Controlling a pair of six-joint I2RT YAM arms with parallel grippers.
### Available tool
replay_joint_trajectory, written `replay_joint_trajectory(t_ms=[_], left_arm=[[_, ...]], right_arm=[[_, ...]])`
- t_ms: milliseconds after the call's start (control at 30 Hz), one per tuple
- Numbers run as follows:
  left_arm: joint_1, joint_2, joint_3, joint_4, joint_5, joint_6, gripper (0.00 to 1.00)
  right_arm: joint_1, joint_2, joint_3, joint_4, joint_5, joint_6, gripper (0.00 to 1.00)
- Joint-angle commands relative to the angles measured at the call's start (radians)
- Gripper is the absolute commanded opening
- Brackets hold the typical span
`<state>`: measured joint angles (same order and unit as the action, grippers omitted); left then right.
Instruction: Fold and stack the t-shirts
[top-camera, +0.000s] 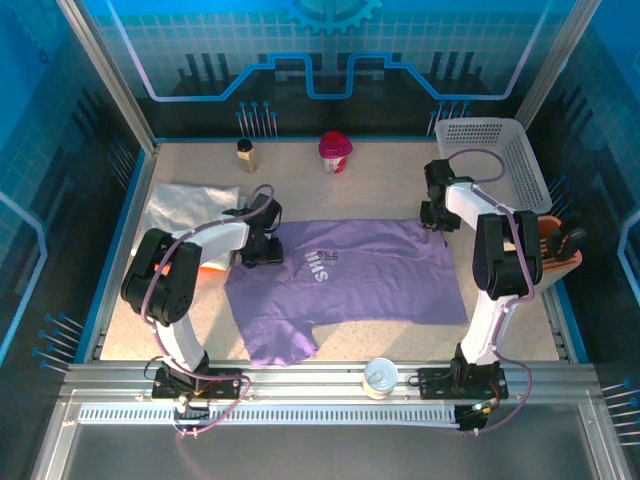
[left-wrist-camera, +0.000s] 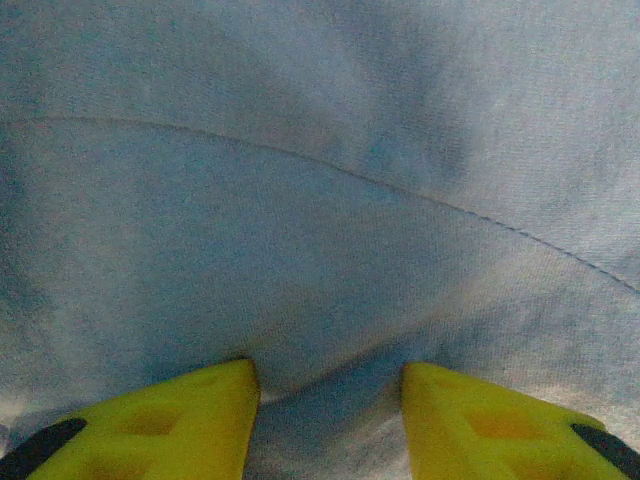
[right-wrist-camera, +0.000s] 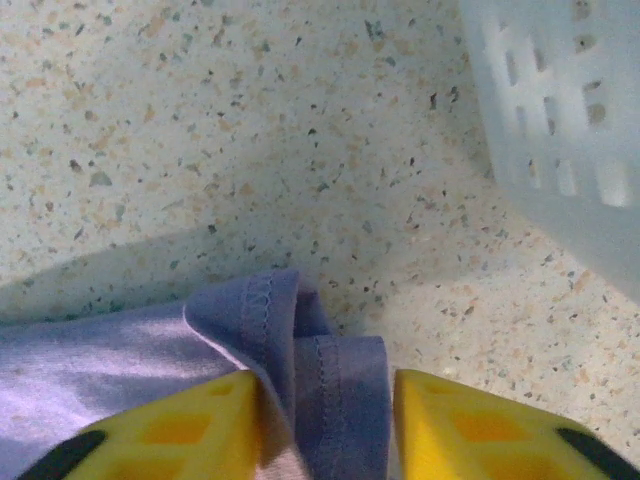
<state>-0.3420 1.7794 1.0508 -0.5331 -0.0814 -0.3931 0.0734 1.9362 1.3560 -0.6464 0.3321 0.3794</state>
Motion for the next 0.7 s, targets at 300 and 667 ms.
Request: replay_joint_trajectory(t_ms=[300,667], left_arm=[[0.013,0.038,-0.025,-0.097,0.014,-0.009,0.44],[0.012,0.049,-0.018,-0.102,0.013,-0.006,0.44]], right_arm=[[-0.051,0.014,0.02,-0.086,0.063,0.076,0.0],[-0.097,-0.023,-0.038,-0.054,-0.003,0.124,0.52]])
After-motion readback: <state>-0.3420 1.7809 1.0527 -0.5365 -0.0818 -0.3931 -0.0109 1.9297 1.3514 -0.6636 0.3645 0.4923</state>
